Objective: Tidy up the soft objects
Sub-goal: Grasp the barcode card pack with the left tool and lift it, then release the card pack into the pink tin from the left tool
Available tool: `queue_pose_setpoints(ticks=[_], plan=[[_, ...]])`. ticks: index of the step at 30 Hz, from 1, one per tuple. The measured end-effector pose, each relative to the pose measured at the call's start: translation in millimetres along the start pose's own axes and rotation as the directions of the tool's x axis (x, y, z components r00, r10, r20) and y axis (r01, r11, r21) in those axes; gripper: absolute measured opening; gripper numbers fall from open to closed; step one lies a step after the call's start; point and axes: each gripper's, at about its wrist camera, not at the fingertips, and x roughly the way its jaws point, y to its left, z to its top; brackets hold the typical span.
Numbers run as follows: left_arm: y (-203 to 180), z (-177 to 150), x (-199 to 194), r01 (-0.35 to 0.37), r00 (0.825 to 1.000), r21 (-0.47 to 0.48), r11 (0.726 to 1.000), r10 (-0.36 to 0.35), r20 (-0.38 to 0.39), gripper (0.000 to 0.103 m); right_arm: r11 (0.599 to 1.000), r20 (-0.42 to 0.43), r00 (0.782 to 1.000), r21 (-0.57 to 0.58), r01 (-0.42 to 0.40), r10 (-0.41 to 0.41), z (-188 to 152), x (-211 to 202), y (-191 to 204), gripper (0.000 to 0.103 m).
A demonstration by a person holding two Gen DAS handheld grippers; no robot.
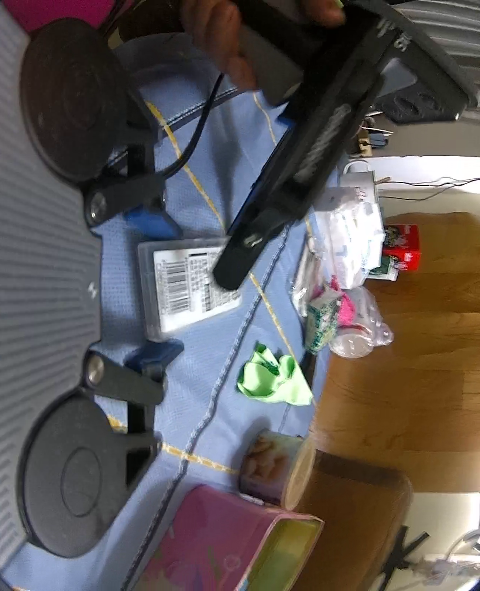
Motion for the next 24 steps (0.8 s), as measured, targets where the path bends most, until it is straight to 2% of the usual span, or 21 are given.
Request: queue_pose_setpoints(ticks=[2, 5, 7, 10, 13, 16, 18, 21, 24], plan=[[-5.3, 4.3, 3.0, -0.013, 1.000, 0.013, 1.000, 0.013, 0.002, 0.058, 1.000, 0.021, 1.000, 0.010, 0.021, -0.022, -1.5, -2.6, -2.5, 0.060], [-12.4, 26.2, 2.0, 0.030, 0.999, 0.016, 0.999, -0.031, 0.023, 0.056, 0.997, 0.081, 0.994, 0.006, 0.073, -0.073, 1.1, -12.7, -9.8, 0.060], [-26.2, 45.7, 2.6, 0.057, 0.997, 0.060, 0.997, -0.060, 0.051, 0.056, 0.992, 0.124, 0.984, 0.004, 0.124, -0.124, 5.7, -20.4, -17.8, 0.060], [-57.7, 76.8, 13.9, 0.079, 0.991, 0.166, 0.983, -0.095, 0.090, 0.056, 0.973, 0.196, 0.953, 0.009, 0.232, -0.229, 15.1, -36.0, -37.4, 0.060], [-87.0, 102.6, 35.8, 0.097, 0.985, 0.239, 0.966, -0.127, 0.113, 0.056, 0.950, 0.230, 0.923, 0.034, 0.309, -0.308, 21.8, -49.7, -64.2, 0.060], [-106.8, 121.5, 62.2, 0.152, 0.980, 0.250, 0.956, -0.179, 0.088, 0.053, 0.917, 0.233, 0.887, 0.072, 0.393, -0.398, 25.1, -56.1, -94.4, 0.060], [-119.9, 129.4, 79.6, 0.180, 0.976, 0.255, 0.950, -0.204, 0.072, 0.052, 0.900, 0.222, 0.872, 0.102, 0.423, -0.435, 25.0, -56.1, -113.2, 0.060], [-135.5, 133.2, 102.5, 0.139, 0.984, 0.278, 0.950, -0.165, 0.073, 0.052, 0.888, 0.194, 0.869, 0.170, 0.427, -0.455, 26.2, -47.0, -140.8, 0.060], [-133.9, 133.8, 114.0, 0.099, 0.990, 0.265, 0.959, -0.121, 0.069, 0.055, 0.867, 0.155, 0.855, 0.163, 0.472, -0.494, 31.7, -26.9, -152.9, 0.060]])
